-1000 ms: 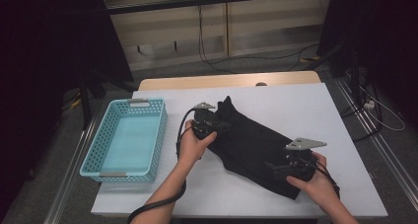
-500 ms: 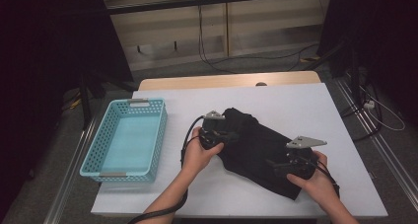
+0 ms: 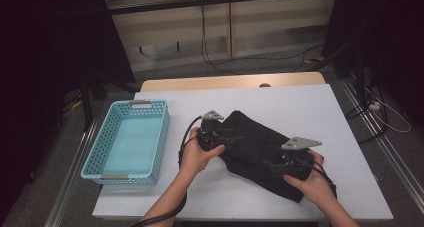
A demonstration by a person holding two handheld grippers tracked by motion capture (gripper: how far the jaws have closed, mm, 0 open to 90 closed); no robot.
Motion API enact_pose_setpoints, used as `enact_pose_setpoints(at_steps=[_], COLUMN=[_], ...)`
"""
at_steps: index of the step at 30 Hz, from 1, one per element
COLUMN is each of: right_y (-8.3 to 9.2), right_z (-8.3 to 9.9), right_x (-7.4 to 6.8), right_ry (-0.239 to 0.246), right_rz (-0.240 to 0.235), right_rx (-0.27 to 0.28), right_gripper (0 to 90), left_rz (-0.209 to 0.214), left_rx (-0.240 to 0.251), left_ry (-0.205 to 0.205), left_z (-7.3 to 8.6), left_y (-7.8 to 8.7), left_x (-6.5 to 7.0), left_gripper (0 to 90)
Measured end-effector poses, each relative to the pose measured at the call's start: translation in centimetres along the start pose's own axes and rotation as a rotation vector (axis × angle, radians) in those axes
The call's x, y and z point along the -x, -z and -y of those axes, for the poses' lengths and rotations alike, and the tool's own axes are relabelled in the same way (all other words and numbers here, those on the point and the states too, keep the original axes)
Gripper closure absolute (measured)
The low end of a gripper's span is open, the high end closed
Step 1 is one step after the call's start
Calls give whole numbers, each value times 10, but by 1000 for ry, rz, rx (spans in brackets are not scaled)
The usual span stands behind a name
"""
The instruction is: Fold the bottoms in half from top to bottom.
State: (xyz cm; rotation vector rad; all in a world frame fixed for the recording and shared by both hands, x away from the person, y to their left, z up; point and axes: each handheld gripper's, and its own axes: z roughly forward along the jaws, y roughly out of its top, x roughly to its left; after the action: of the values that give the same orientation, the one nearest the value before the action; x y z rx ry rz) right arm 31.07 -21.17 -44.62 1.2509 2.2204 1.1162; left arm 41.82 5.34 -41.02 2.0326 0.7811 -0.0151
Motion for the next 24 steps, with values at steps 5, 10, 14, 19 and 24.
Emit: enact_pose_setpoints(at_steps=[5, 10, 14, 19, 24], right_y=[-12, -23, -30, -35, -35], right_z=[-7, -10, -10, -10, -10], right_x=[-12, -20, -21, -20, -18], right_ry=[48, 87, 84, 117, 118], right_rz=[-54, -69, -65, -50, -39], right_rx=[-17, -40, -76, -73, -70], right_gripper=[476, 544, 614, 795, 863], left_rz=[-36, -101, -131, -141, -154], left_rx=[-3, -20, -27, -23, -40], left_ry=[3, 8, 18, 29, 28], left_z=[3, 9, 12, 14, 18], left_y=[7, 18, 25, 29, 30], left_x=[-9, -22, -29, -34, -39], left_gripper=[292, 236, 203, 177, 154])
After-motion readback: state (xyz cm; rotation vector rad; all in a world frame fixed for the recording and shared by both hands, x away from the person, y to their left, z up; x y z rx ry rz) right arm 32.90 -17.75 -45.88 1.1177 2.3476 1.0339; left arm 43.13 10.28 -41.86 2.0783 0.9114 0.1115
